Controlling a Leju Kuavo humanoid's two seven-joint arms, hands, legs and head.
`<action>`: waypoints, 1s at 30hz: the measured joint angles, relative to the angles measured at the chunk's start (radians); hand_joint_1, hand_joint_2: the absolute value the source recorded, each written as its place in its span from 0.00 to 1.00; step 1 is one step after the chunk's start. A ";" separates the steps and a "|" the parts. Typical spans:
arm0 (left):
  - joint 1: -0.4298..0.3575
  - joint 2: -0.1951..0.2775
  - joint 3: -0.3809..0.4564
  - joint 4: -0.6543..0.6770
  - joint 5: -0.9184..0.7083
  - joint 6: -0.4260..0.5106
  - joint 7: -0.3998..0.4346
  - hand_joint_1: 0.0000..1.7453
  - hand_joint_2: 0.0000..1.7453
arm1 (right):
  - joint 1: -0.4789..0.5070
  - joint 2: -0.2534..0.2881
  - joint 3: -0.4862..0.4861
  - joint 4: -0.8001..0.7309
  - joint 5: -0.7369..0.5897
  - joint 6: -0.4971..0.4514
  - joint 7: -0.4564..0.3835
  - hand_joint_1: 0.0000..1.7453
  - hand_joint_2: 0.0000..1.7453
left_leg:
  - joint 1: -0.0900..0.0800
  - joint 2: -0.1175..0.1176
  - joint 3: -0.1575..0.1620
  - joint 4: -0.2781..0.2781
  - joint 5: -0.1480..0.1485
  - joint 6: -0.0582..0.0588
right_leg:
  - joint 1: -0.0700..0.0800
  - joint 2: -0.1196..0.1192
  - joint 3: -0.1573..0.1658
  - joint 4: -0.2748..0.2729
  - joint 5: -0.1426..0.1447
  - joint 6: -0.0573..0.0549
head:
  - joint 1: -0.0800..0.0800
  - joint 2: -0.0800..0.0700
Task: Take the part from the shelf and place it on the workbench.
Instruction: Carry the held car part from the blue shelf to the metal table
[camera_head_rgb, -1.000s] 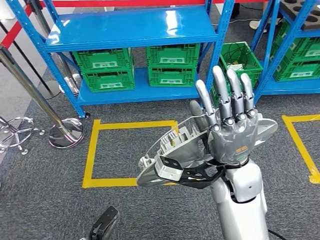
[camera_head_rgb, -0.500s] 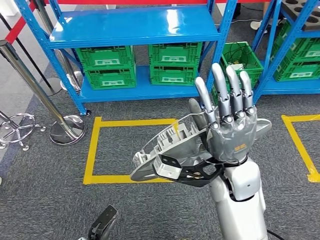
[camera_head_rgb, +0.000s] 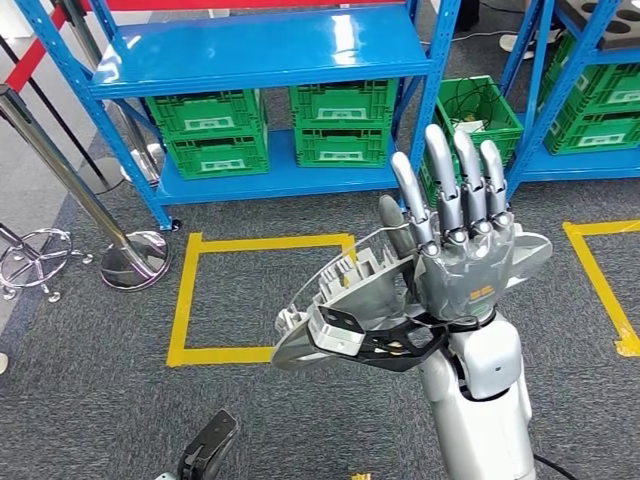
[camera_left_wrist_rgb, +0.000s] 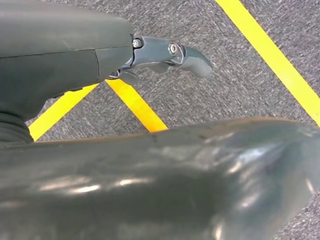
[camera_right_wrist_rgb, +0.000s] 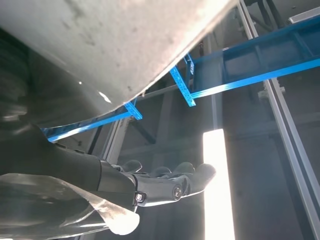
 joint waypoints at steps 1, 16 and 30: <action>0.000 0.000 0.000 0.000 0.000 0.000 0.000 0.00 0.00 | 0.000 0.000 0.000 0.000 0.000 0.000 0.000 0.00 1.00 | 0.000 0.000 -0.001 0.000 0.000 -0.005 | 0.000 0.000 -0.001 0.000 0.000 -0.001 | 0.000 0.000; -0.007 -0.005 -0.001 0.000 0.012 -0.018 0.064 0.00 0.00 | 0.006 0.001 -0.018 -0.010 0.000 0.000 -0.074 0.00 1.00 | -0.002 0.000 -0.008 0.005 0.001 -0.012 | -0.003 -0.001 -0.005 0.000 0.005 -0.001 | 0.001 0.000; -0.006 0.006 0.083 0.000 0.105 -0.002 0.192 0.00 0.00 | 0.042 0.043 -0.100 -0.064 0.000 0.000 -0.161 0.00 1.00 | -0.004 0.000 -0.017 0.018 -0.004 -0.004 | -0.005 -0.002 -0.007 -0.001 0.009 0.004 | 0.000 0.000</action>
